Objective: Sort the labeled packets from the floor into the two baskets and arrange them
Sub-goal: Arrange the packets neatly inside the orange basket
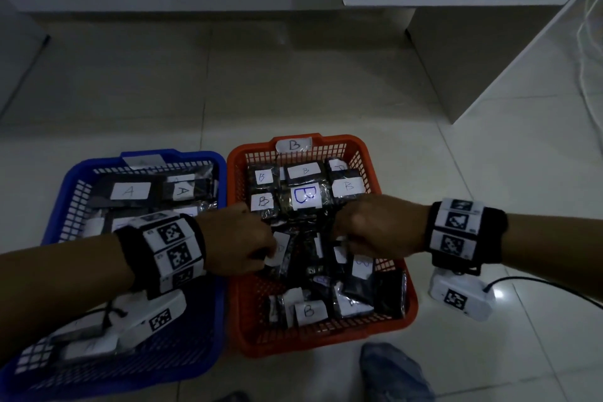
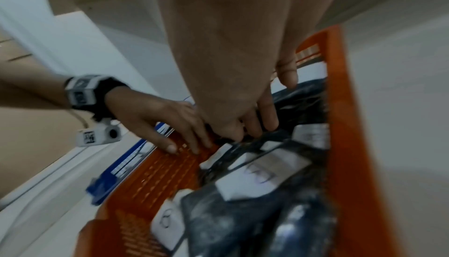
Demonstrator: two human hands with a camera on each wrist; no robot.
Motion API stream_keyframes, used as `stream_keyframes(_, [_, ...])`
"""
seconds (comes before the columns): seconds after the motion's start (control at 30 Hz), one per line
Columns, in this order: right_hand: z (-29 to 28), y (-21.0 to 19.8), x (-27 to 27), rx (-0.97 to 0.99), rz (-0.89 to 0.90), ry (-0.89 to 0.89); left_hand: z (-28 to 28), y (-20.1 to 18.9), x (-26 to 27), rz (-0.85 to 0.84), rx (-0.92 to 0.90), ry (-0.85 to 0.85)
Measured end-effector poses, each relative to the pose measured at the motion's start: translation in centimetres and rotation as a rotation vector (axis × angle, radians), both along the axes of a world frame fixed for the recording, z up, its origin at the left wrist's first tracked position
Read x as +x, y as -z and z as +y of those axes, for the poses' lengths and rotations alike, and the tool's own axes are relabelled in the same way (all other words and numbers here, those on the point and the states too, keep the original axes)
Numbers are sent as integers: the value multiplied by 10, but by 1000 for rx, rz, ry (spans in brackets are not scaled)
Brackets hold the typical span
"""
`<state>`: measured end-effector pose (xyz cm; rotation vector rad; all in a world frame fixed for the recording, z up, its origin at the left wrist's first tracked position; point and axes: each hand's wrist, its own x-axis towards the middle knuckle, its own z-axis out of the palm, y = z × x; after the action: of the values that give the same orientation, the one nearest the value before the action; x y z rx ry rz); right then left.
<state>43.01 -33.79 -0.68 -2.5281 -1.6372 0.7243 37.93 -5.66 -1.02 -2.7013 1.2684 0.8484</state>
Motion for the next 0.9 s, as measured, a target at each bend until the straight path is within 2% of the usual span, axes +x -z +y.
stream_keyframes(0.07, [11, 2, -5, 43, 0, -15, 2, 4, 0, 12, 31, 4])
stream_keyframes(0.2, [38, 2, -13, 108, 33, -54, 11, -6, 9, -10, -171, -134])
stream_keyframes(0.3, [61, 16, -19, 31, 63, -146, 17, -19, 16, 66, -266, -251])
stream_keyframes(0.37, [79, 27, -23, -22, 26, -218, 23, -24, 17, 91, -283, -284])
stream_keyframes(0.47, [98, 37, -25, -44, -64, -325, 36, -21, 11, -6, -280, -288])
stream_keyframes(0.63, [115, 53, -18, -183, -153, -370, 52, -13, 2, -51, -285, -296])
stream_keyframes(0.77, [121, 45, -17, -269, -68, -385, 58, -11, -2, -11, -269, -343])
stream_keyframes(0.9, [121, 41, -20, -223, -72, -350, 58, -10, -1, -18, -268, -362])
